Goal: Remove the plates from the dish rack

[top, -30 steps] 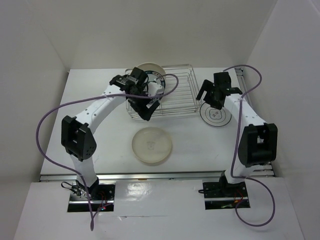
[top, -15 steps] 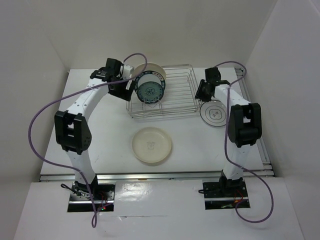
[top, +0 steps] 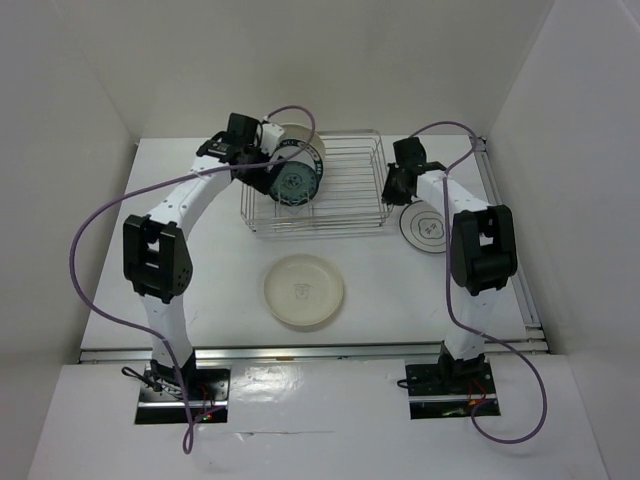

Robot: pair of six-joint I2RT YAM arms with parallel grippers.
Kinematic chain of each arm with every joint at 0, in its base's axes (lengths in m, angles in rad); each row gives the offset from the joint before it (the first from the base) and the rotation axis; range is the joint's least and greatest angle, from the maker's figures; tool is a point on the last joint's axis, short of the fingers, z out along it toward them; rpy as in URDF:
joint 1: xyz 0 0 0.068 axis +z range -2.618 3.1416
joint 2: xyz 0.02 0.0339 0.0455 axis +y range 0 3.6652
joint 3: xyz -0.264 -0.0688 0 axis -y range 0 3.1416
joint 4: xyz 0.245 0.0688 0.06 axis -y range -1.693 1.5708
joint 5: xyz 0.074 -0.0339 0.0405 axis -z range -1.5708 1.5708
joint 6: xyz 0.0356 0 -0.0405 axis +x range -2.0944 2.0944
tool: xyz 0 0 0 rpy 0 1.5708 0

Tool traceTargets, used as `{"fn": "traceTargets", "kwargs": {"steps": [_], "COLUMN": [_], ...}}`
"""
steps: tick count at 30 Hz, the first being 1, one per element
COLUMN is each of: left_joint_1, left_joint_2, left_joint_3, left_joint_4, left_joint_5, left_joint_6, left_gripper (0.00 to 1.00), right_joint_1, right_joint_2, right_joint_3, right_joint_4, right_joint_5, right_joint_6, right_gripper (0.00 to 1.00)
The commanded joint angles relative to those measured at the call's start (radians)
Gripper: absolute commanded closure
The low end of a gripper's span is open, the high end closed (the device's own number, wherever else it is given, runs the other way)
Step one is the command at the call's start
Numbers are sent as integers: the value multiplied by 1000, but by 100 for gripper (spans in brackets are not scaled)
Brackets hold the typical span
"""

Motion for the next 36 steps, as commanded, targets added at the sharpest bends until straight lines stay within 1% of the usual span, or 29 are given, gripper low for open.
{"fn": "traceTargets", "kwargs": {"steps": [1,3,4,5,6,7,8,9,10,12,13,14,16,19,22,25,26,27,28,29,31,34,36], "left_joint_1": [-80,-92,-92,-92,-92,-92,-92,-92,-92,-92,-92,-92,-92,-92,-92,-92,-92,-92,-92,-92,-102,-102,-102], "left_joint_2": [-29,28,54,86,152,183,207,244,244,255,255,264,281,301,329,362,363,363,338,338,338,318,277], "left_joint_3": [55,130,162,238,277,312,340,375,376,360,360,360,389,389,377,414,414,403,380,380,400,412,403], "left_joint_4": [91,49,30,10,-10,-27,-36,-36,-21,36,51,51,30,18,44,4,4,13,22,22,-1,-27,-27], "left_joint_5": [-1,47,47,56,56,56,46,35,35,47,59,59,72,84,72,107,130,130,130,110,63,40,30], "left_joint_6": [155,199,200,215,229,229,229,238,238,264,264,264,264,279,292,282,282,267,255,255,246,246,246], "left_gripper": [1,6,8,11,14,16,16,16,16,19,23,32,37,38,38,45,58,65,70,84,100,100,100], "right_joint_1": [22,22,22,22,22,22,31,31,31,40,40,40,40,40,40,40,40,40,40,40,40,40,40], "right_joint_2": [-53,-53,-53,-53,-44,-44,-44,-44,-44,-54,-54,-54,-54,-45,-36,-27,-27,-27,-27,-27,-27,-27,-27], "right_joint_3": [-6,-6,-6,-6,6,18,18,27,27,17,6,6,21,30,30,30,30,30,30,30,30,21,21], "right_joint_4": [-5,-5,-17,-17,-32,-33,-48,-57,-57,-57,-48,-48,-59,-71,-71,-71,-71,-71,-71,-71,-71,-50,-50], "right_joint_5": [-5,-5,-5,-5,-5,-5,-14,-14,-14,-14,-14,-14,-14,-5,4,-5,-5,-5,-17,-17,-39,-72,-102], "right_joint_6": [61,72,84,84,93,93,93,93,93,93,93,93,93,93,93,84,84,75,75,75,75,75,84], "right_gripper": [87,82,80,78,75,72,58,55,54,53,53,53,53,53,53,53,53,53,53,53,53,55,56]}}
